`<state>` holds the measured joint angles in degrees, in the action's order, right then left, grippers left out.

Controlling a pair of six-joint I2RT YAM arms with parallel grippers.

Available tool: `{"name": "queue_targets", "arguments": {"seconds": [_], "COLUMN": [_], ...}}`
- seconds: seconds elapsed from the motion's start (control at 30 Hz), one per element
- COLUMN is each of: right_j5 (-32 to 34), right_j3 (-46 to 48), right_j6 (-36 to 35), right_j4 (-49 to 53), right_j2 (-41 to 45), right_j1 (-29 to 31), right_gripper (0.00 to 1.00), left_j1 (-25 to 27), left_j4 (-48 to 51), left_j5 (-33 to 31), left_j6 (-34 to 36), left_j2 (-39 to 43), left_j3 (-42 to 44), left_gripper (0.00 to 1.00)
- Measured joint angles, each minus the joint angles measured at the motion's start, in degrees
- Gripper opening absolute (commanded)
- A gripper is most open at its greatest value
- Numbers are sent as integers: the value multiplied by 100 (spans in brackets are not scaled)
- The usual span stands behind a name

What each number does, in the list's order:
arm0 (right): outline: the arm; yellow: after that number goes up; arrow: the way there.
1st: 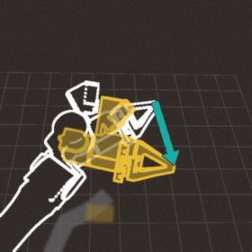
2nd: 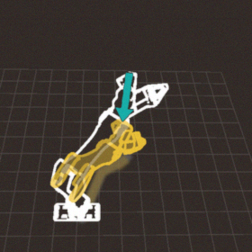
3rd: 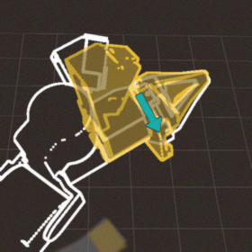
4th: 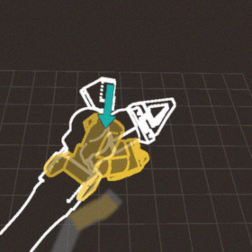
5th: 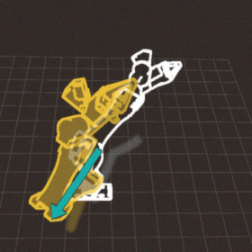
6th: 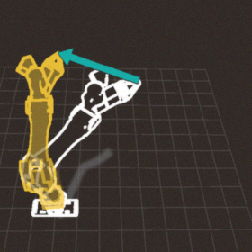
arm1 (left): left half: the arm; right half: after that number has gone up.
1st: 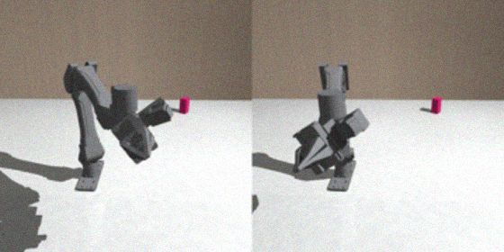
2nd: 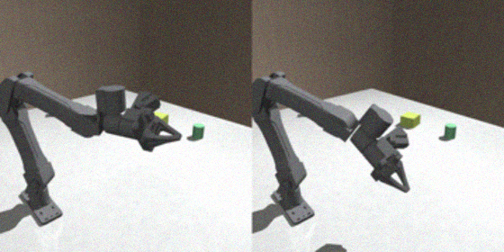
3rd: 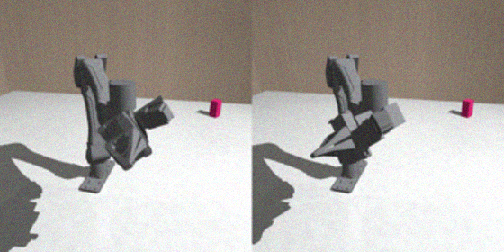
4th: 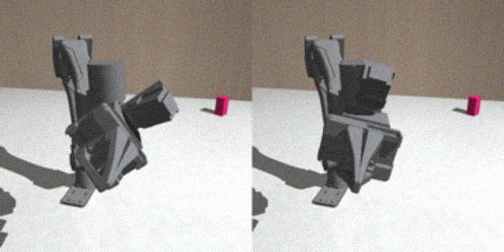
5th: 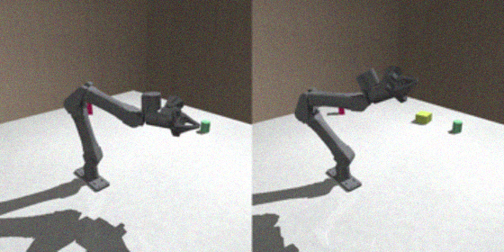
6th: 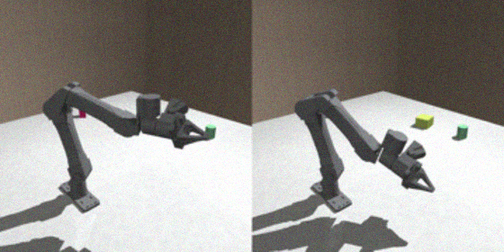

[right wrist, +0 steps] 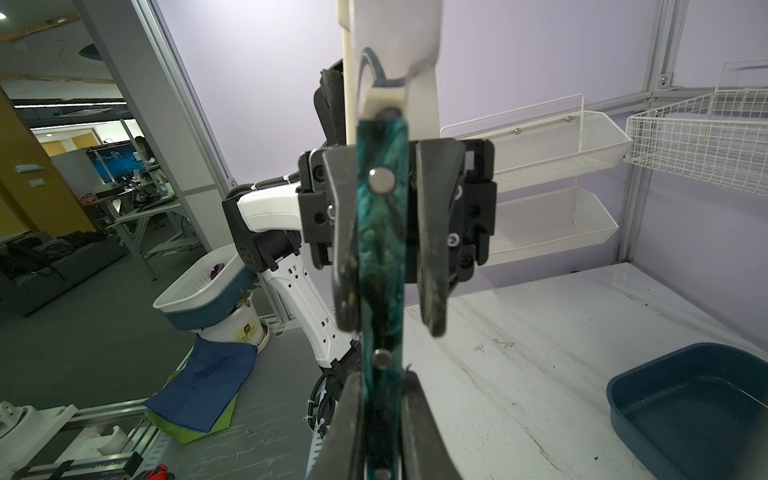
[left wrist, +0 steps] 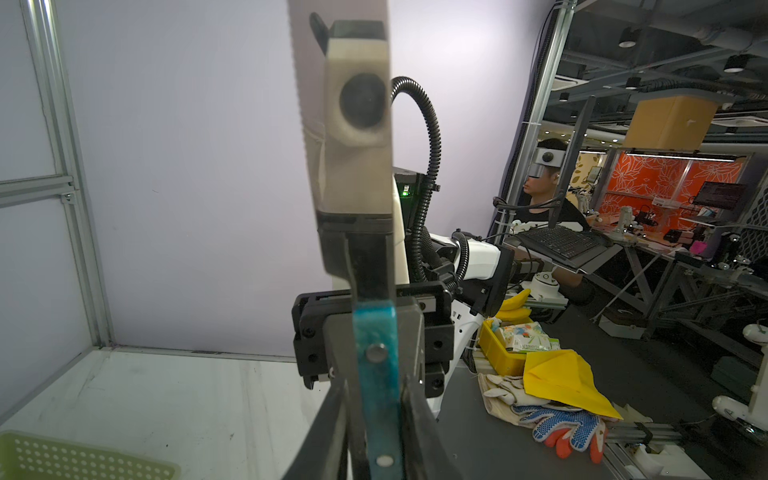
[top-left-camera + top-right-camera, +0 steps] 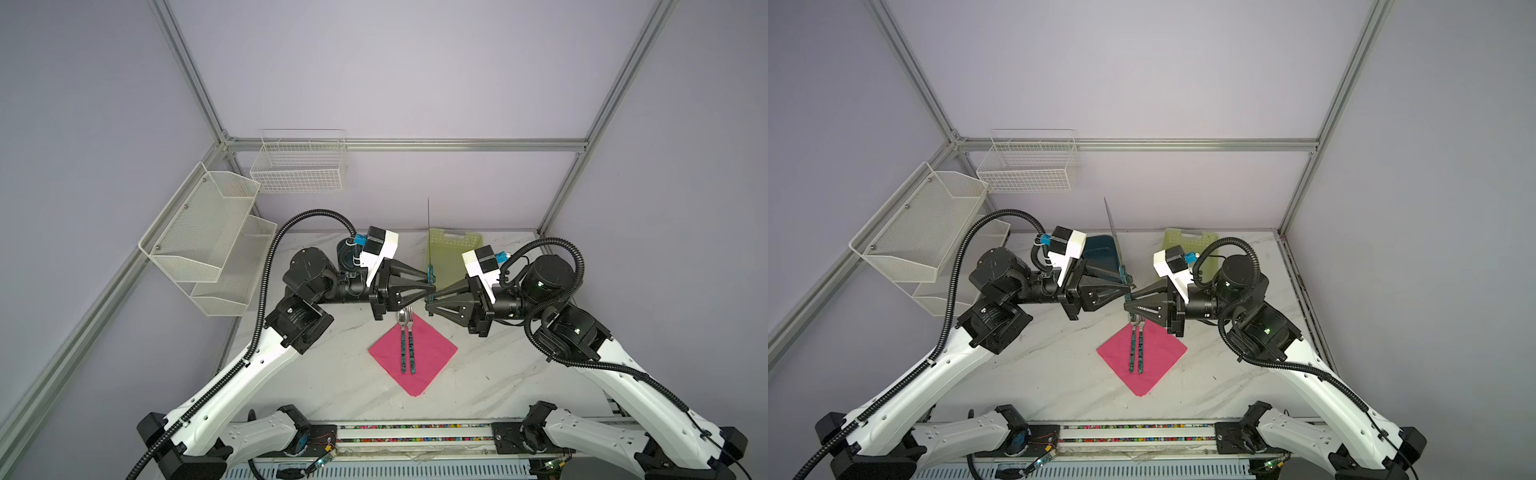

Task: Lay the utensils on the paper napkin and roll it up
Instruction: 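Hold the knife upright between both grippers above the napkin, then open the right gripper and draw it back while the left gripper keeps the knife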

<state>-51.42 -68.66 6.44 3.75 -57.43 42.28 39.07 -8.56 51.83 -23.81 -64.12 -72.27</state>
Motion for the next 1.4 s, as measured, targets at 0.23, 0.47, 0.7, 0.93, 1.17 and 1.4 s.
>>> {"name": "queue_targets", "arguments": {"seconds": [0.23,0.47,0.7,0.93,1.17,1.4], "right_j5": [52,118,160,358,785,1812], "right_j3": [0,-2,-2,-24,-168,-411], "right_j6": [-66,-122,-142,-122,-162,-249], "right_j4": [129,258,291,321,507,846], "right_j2": [0,55,83,105,319,267], "right_j1": [0,0,0,0,0,-24], "right_gripper": [0,0,0,39,42,42], "left_j1": [0,0,7,7,7,13], "left_j4": [-22,-17,-24,83,765,1609], "left_j5": [0,0,0,-37,-566,-1825], "left_j6": [-66,-90,-111,-17,350,387], "left_j2": [0,0,0,4,50,26], "left_j3": [-2,-7,-9,-9,-11,-11], "left_gripper": [20,12,3,0,0,0]}}
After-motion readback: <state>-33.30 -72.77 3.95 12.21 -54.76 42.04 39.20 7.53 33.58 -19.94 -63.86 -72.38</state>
